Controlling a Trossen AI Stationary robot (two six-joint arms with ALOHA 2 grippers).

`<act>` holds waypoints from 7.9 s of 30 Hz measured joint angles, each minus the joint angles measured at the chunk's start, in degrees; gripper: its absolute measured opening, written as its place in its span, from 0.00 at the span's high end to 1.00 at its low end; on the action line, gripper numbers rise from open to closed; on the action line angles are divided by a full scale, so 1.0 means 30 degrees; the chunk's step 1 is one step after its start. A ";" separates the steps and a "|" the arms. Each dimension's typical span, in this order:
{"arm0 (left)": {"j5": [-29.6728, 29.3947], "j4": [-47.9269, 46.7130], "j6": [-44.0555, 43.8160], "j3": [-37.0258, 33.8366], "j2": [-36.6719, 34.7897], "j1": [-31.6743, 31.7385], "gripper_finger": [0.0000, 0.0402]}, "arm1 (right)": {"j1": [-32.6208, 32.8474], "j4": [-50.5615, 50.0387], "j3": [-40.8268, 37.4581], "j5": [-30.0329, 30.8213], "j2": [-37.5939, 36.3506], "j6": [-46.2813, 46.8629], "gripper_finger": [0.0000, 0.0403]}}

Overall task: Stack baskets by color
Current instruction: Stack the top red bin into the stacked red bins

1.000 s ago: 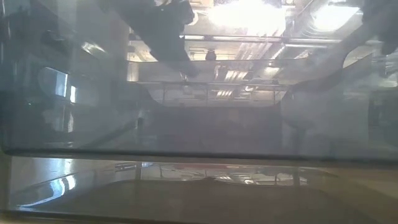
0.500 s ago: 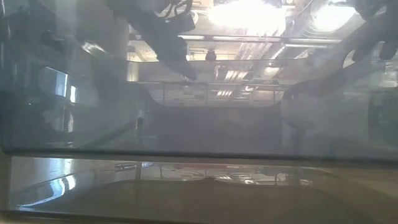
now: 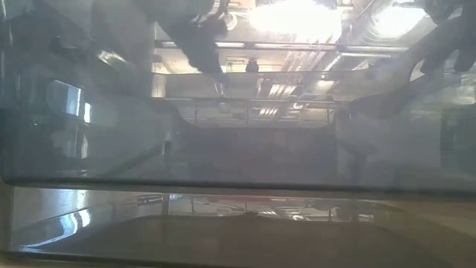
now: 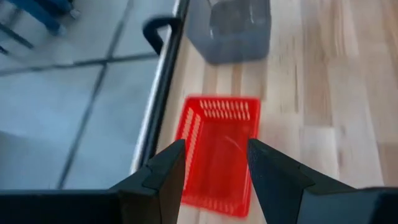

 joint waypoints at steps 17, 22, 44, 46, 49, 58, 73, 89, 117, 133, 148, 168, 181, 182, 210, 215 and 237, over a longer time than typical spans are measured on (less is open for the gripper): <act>0.2623 -0.2319 0.2969 -0.0015 0.1858 0.1737 0.61 | 0.0002 0.0647 -0.0035 0.0019 0.0044 -0.0058 0.80; 0.2571 -0.2378 0.3346 -0.0015 0.2891 0.1745 0.61 | 0.0003 0.0743 -0.0313 0.0043 0.0058 -0.0066 0.80; 0.2070 -0.1940 0.3350 -0.0022 0.6236 0.1532 0.61 | 0.0000 0.0736 -0.0342 0.0022 0.0051 -0.0061 0.80; 0.1638 -0.1581 0.3350 -0.0015 0.6450 0.1461 0.61 | -0.0001 0.0736 -0.0342 0.0015 0.0051 -0.0058 0.80; 0.1075 -0.1368 0.3336 -0.0022 0.6699 0.1402 0.61 | -0.0003 0.0736 -0.0342 0.0015 0.0051 -0.0058 0.80; 0.1005 -0.1098 0.3343 -0.0022 0.6798 0.1388 0.62 | -0.0003 0.0729 -0.0342 0.0007 0.0051 -0.0058 0.80; 0.0724 -0.0940 0.3309 -0.0022 0.6798 0.1388 0.98 | 0.0000 0.0753 -0.0346 0.0007 0.0051 -0.0058 0.80; -0.1585 -0.2023 0.3231 -0.0022 0.5963 0.0232 1.00 | 0.0003 0.3203 -0.0350 0.1917 0.0051 -0.2322 0.80; -0.6770 -0.5698 -0.0683 -0.0022 0.1020 -1.0721 1.00 | -0.0003 1.7568 -0.0350 0.2776 0.0051 -2.0548 0.80; -0.9224 -0.9834 -0.6002 -0.0022 0.1042 -1.5300 1.00 | -0.3688 2.0119 -0.0350 0.2204 0.0051 -2.6506 0.65; -0.9559 -1.0911 -0.4222 -0.0022 0.1056 -1.4925 1.00 | -1.0393 2.1220 0.0749 -0.3383 0.0051 -3.0350 0.62; -0.9930 -0.9272 -0.1509 0.0969 0.1180 -1.3040 1.00 | -1.2554 1.4832 0.6391 -0.5776 0.4304 -3.0660 0.62; -0.9541 -0.9147 -0.1599 0.0969 0.1180 -1.3219 1.00 | -1.2899 1.4826 0.6761 -0.6533 0.7192 -3.0862 0.62; -0.9503 -0.9134 -0.1662 0.0969 0.1180 -1.3220 1.00 | -1.2892 1.4839 0.6761 -0.6579 0.7392 -3.0862 0.62; -1.0950 -0.7174 -0.0981 0.0969 0.1180 -1.4447 1.00 | -1.3002 1.4005 0.6739 -0.6239 0.8320 -2.9956 0.62; -1.2010 -0.6897 -0.0169 0.0969 0.1173 -1.4966 1.00 | -1.3416 1.3453 0.6732 -0.6865 0.8318 -2.8791 0.63; -1.1365 -0.6256 -0.1007 0.0969 0.1166 -1.4918 0.87 | -1.3511 1.3376 0.6725 -0.8284 0.8306 -2.8552 1.00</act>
